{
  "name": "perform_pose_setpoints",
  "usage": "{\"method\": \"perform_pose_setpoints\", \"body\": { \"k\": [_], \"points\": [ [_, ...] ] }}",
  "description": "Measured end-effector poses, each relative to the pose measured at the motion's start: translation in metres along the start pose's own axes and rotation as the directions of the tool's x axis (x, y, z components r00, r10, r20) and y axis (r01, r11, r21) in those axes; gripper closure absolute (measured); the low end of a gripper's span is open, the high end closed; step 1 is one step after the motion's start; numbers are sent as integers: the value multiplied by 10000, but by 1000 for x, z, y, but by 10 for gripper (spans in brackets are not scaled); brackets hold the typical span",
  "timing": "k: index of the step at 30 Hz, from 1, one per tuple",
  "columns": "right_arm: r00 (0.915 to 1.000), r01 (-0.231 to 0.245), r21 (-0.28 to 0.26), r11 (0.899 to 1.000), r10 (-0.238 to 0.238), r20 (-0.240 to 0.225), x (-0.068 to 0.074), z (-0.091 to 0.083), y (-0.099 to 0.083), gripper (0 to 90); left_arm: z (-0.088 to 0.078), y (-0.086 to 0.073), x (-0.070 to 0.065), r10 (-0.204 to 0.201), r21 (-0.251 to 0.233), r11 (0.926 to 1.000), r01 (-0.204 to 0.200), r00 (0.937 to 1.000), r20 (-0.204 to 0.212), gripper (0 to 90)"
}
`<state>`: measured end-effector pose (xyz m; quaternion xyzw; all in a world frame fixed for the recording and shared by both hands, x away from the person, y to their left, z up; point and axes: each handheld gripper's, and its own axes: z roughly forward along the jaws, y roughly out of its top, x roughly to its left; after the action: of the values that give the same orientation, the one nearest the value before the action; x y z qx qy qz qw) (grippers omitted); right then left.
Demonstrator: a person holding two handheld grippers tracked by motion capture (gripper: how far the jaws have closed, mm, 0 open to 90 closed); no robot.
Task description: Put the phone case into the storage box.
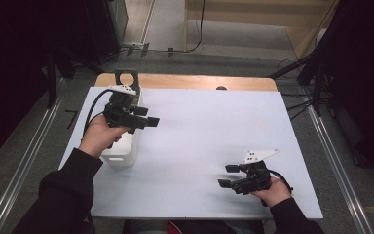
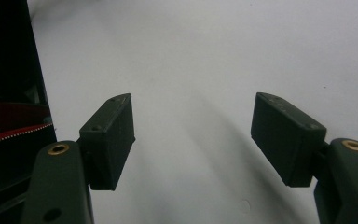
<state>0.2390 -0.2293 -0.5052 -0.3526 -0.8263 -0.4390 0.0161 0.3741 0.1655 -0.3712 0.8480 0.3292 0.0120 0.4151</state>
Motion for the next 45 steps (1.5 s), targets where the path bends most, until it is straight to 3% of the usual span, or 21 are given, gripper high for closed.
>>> {"method": "perform_pose_setpoints", "body": {
  "k": [25, 29, 32, 40, 45],
  "points": [
    [10000, 18, 18, 10000, -18, -27, 0, 1, 0, 290, 19, -28, -35, 373, 396, 9984, -393, 9981, 493, 296],
    [10000, 21, 20, 10000, -21, -25, 0, 1, 0, 290, 22, -32, -40, 423, 438, 9980, -453, 9969, 666, 296],
    [10000, 25, 25, 10000, -25, -27, 0, 1, 0, 290, 24, -36, -43, 204, 374, 9990, -242, 9950, 977, 296],
    [10000, 20, 11, 10000, -20, -26, 0, 1, 0, 290, 33, -47, -53, 506, 593, 9967, -561, 9946, 912, 296],
    [10000, 38, 16, 10000, -38, -30, 0, 0, 0, 290, 36, -55, -56, 512, 514, 9971, -561, 9943, 930, 296]
  ]
}}
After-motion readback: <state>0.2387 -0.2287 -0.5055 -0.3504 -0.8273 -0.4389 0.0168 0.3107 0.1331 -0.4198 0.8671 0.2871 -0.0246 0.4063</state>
